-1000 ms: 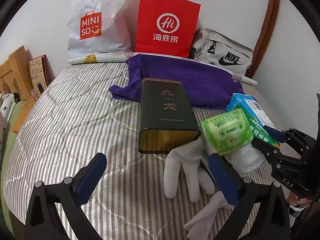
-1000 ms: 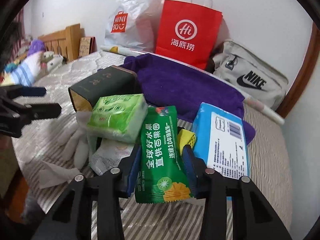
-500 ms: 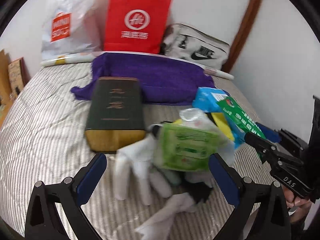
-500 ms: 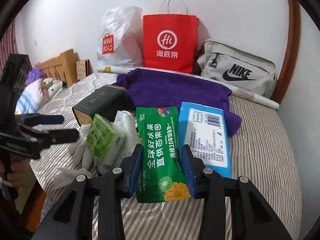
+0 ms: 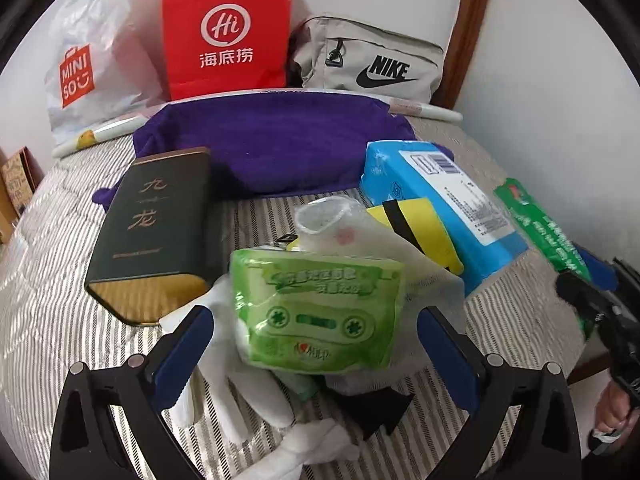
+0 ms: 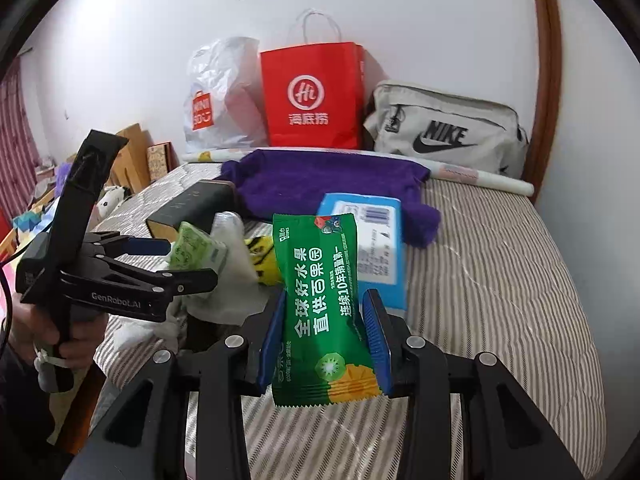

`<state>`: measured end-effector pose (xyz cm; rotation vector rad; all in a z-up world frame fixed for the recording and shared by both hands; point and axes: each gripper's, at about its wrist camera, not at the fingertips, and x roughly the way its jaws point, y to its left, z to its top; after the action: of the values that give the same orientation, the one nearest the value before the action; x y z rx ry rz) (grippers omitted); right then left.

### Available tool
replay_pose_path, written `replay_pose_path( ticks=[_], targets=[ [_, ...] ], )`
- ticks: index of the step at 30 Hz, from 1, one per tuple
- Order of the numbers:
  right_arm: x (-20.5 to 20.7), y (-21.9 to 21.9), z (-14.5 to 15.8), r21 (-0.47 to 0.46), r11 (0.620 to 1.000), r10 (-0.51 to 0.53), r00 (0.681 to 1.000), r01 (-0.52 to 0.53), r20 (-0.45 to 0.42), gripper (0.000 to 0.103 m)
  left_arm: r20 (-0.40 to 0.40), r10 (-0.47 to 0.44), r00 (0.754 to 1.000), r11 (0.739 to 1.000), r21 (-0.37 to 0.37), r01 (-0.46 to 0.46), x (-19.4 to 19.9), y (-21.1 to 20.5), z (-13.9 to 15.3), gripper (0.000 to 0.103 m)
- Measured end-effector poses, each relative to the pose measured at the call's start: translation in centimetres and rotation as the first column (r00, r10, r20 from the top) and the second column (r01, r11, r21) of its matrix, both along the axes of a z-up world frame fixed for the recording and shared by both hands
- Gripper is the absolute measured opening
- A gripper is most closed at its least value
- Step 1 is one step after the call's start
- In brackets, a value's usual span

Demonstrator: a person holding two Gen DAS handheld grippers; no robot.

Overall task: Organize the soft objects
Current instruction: 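Grasp the green cassette-print tissue pack with the left tool while the right tool holds the snack bag, then carry the tissue pack in the left tool and snack bag in the right tool over the purple towel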

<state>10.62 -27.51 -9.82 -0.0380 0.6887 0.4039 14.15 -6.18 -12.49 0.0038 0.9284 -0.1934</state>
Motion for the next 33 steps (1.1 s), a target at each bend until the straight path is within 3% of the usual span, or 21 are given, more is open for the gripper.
replay_pose_path(
  ticks=[4, 7, 12, 20, 25, 33],
  targets=[
    [-0.9, -1.3, 0.0, 0.014, 1.0, -0.018, 1.0, 0.018, 0.0, 0.039, 0.034, 0.018, 0.999, 1.0, 0.016, -0.019, -0.3, -0.3, 0.3, 0.081],
    [-1.9, -2.2, -0.3, 0.016, 1.0, -0.025, 1.0, 0.025, -0.008, 0.039, 0.045, 0.012, 0.999, 1.0, 0.009, -0.012, -0.5, -0.2, 0.6, 0.074],
    [-3.3, -3.0, -1.3, 0.022, 0.999, -0.024, 0.999, 0.025, -0.036, 0.039, 0.065, 0.015, 0.998, 1.0, -0.026, -0.014, -1.3, 0.6, 1.4, 0.072],
    [-3.9, -2.3, -4.7, 0.001, 1.0, -0.015, 0.993, 0.016, -0.118, 0.039, 0.082, 0.089, 0.993, 0.996, 0.0, -0.089, -3.7, 4.0, 2.7, 0.072],
    [-3.6, -1.9, -6.3, -0.02, 1.0, -0.023, 0.988, 0.02, -0.155, 0.039, 0.045, 0.161, 0.986, 0.986, 0.047, -0.163, -4.5, 6.8, 1.2, 0.072],
    [-3.3, -1.2, -6.6, -0.042, 0.999, -0.038, 0.983, 0.031, -0.182, 0.039, -0.009, 0.182, 0.983, 0.983, 0.002, -0.182, -4.2, 9.1, -0.8, 0.072]
  ],
)
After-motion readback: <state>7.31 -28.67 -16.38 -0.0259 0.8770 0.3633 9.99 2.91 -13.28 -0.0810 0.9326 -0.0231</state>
